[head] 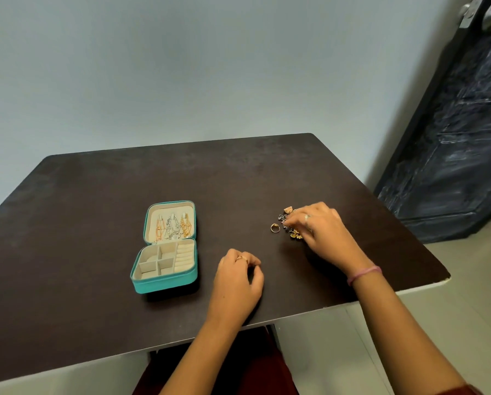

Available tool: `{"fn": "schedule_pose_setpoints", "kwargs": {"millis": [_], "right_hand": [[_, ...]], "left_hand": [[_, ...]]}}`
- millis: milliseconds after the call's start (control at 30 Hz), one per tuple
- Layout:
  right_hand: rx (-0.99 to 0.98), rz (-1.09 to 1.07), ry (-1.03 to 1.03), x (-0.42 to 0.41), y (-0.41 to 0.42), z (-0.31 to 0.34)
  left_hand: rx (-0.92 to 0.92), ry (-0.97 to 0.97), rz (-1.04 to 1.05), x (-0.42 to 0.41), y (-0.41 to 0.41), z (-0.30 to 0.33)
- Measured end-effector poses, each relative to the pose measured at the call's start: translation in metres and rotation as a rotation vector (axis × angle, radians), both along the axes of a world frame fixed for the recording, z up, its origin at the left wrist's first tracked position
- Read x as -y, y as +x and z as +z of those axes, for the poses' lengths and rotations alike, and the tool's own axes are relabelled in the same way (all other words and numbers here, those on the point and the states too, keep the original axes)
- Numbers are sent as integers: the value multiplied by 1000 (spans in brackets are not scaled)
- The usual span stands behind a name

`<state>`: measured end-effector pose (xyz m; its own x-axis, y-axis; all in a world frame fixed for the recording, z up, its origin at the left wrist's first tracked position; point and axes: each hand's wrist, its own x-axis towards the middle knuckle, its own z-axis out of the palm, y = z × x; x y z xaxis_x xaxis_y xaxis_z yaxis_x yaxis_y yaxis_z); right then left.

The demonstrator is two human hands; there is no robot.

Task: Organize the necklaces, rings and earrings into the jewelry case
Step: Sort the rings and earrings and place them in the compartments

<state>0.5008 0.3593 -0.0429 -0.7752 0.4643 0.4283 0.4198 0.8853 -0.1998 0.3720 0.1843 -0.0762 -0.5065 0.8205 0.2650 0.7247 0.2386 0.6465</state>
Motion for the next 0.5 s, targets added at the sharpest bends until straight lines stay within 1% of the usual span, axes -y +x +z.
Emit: {"fn": "schedule_pose_setpoints", "kwargs": {"millis": [200,300,367,500], "right_hand": [[488,88,103,-12,-40,29],[678,69,52,-11,-54,39],[731,54,-15,-8,-60,44],[711,28,-104,-5,-67,45]], "left_hand": [[64,1,-24,12,-5,6],[68,8,-31,12,-4,7],[66,10,-35,12,-3,7],[62,15,-49,13,-3,8]]}}
